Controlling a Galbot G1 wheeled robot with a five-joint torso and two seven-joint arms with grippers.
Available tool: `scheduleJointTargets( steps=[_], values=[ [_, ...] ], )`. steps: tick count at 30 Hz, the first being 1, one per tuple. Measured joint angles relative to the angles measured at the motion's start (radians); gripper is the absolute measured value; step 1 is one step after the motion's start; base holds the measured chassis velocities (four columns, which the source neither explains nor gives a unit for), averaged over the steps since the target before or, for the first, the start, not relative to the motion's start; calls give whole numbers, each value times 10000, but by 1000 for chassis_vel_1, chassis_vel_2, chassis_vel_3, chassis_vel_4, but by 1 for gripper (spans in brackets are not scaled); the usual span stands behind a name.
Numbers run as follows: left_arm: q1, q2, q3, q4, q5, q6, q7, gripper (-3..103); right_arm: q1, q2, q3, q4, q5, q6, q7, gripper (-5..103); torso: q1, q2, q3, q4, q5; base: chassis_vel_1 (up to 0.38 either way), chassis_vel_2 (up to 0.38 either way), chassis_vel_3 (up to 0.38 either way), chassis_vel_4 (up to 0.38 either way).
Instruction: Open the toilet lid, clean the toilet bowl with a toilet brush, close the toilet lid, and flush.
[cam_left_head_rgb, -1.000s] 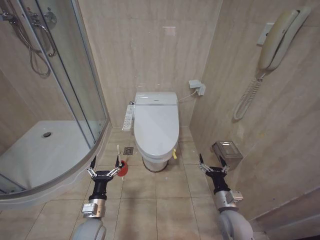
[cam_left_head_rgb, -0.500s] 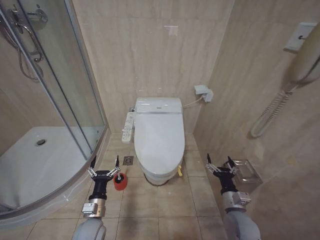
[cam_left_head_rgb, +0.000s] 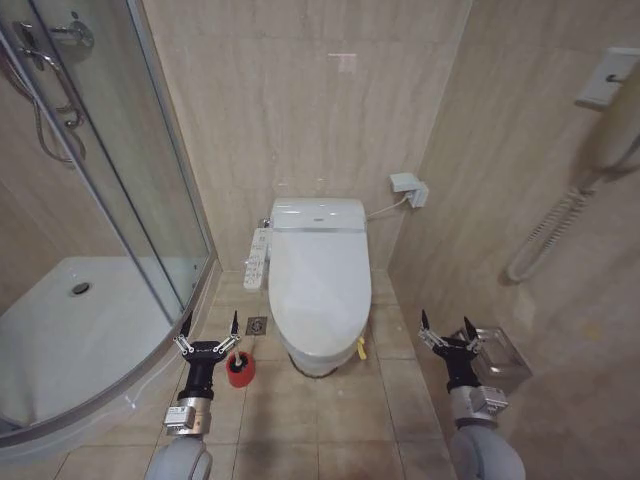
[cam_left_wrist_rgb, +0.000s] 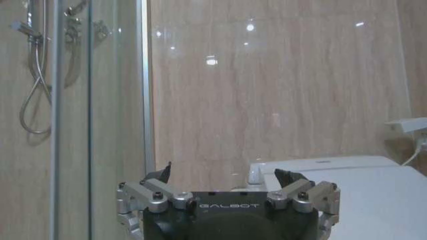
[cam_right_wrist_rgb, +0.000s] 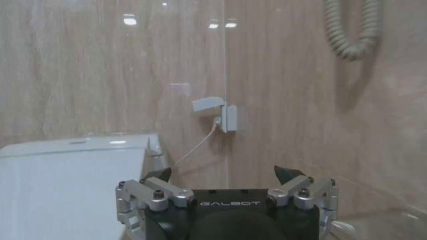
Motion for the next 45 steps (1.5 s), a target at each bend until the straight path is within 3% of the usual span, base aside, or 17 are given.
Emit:
scheduleJointTargets(
  steps=[17,26,37,45],
  values=[
    [4,0,1,0,0,0,0,100,172,25,-102,-377,-191,138,-156,100,-13,5,-5,-1,-1,-31,33,23,-22],
    [3,0,1,-1,0,0,0,100,79,-93,-305,-676,-749,250,-241,100,-11,4,-4,-4,-2,-37,39,38,-45],
    [5,0,1,0,0,0,0,100,-572,-578,-1596,-1701,-1385,-23,141,100,-13,4,-5,-5,-3,0,0,0,0],
    [4,0,1,0,0,0,0,100,-563,-613,-2075,-2635,-1897,196,297,100,-13,4,-5,-3,-2,0,0,0,0]
  ],
)
